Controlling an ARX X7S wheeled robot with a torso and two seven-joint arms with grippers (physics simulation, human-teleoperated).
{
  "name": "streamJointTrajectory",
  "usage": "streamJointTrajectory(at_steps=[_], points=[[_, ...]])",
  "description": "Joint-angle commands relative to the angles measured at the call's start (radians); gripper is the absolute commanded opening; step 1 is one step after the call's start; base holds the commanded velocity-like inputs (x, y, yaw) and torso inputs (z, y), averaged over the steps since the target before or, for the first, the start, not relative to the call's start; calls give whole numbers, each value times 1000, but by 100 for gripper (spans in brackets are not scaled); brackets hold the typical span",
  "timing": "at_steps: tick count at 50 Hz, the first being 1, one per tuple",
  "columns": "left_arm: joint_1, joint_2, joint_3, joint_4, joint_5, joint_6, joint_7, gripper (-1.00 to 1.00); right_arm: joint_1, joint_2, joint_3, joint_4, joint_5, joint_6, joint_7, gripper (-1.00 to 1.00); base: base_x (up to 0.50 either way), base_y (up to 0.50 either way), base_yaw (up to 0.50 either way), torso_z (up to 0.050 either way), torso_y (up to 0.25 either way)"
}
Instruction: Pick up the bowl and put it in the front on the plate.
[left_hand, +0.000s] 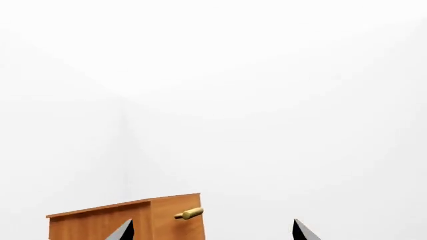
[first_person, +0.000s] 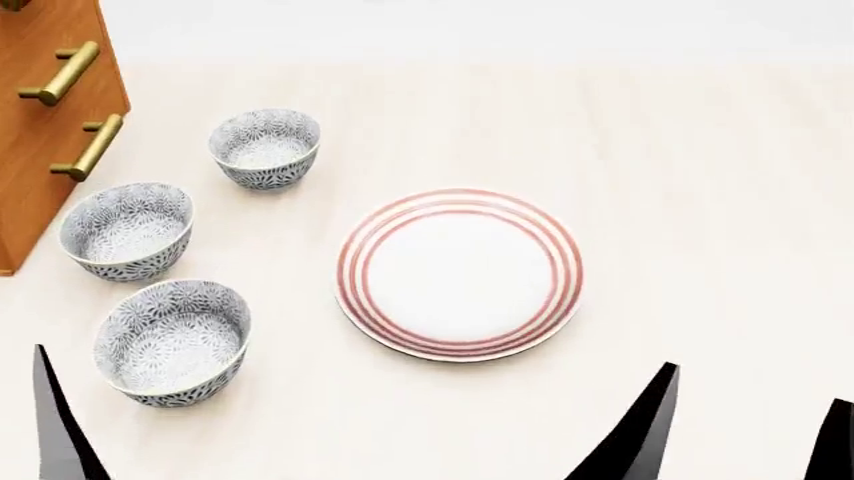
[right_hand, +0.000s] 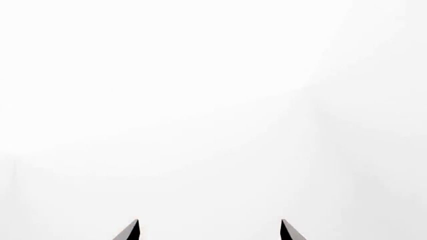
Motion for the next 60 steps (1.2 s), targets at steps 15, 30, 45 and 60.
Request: streamJointTrajectory(at_steps=[15, 30, 45, 60], points=[[14, -10, -9, 56, 32, 16, -26, 100, -2, 20, -10, -54, -9, -14, 22, 100, 500, -110, 0, 0, 0], [11, -21, 5, 63, 27, -1, -34, 100, -5, 33, -23, -58, -21, -11, 39, 100, 500, -110, 0, 0, 0], [9, -32, 19, 64, 26, -15, -44, 100, -7, 44, -35, -53, -30, -15, 53, 100, 500, -110, 0, 0, 1], [9, -43, 34, 57, 18, -17, -53, 100, -13, 56, -55, -50, -38, -26, 57, 100, 497, -110, 0, 0, 0]])
